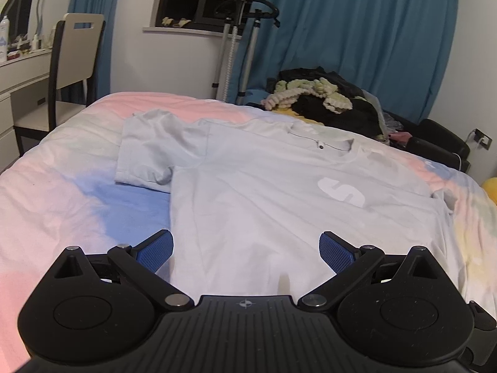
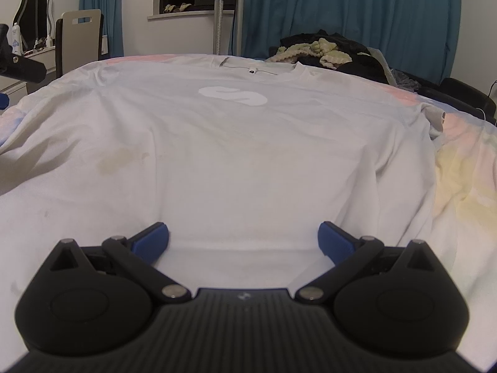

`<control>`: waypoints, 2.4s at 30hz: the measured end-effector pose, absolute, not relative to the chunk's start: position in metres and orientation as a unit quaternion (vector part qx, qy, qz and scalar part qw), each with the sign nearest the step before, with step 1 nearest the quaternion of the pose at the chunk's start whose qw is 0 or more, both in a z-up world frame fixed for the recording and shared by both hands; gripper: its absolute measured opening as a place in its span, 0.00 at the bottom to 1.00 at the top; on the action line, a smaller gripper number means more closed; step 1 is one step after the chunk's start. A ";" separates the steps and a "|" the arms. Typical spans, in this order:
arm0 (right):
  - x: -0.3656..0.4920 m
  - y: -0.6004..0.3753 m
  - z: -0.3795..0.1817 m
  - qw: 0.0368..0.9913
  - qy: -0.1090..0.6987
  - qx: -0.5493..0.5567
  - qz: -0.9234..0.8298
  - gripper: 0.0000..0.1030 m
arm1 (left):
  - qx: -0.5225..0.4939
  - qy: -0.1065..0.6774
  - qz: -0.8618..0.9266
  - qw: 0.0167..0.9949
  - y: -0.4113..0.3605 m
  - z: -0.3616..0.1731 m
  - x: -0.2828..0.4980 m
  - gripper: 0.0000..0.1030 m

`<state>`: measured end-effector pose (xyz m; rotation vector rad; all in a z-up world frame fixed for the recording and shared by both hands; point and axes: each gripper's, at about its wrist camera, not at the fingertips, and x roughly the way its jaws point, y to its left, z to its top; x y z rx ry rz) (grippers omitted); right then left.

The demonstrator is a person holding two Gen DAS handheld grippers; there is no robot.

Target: Fold clothes

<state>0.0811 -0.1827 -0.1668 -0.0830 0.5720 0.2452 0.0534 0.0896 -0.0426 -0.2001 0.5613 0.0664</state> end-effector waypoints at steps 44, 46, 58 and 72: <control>0.132 -0.221 -0.134 0.972 0.190 0.076 0.114 1.00 | -0.331 0.262 0.101 0.901 0.230 -0.094 0.201 0.99; 0.134 -0.221 -0.135 0.971 0.194 0.082 0.115 1.00 | -0.357 0.248 0.089 0.896 0.238 -0.094 0.202 0.99; 0.146 -0.223 -0.145 0.962 0.223 0.107 0.118 1.00 | -0.322 0.266 0.134 0.899 0.248 -0.094 0.246 0.33; 0.135 -0.258 -0.115 0.959 0.190 0.189 0.095 1.00 | -0.080 0.226 -0.065 0.969 0.073 0.025 0.239 0.09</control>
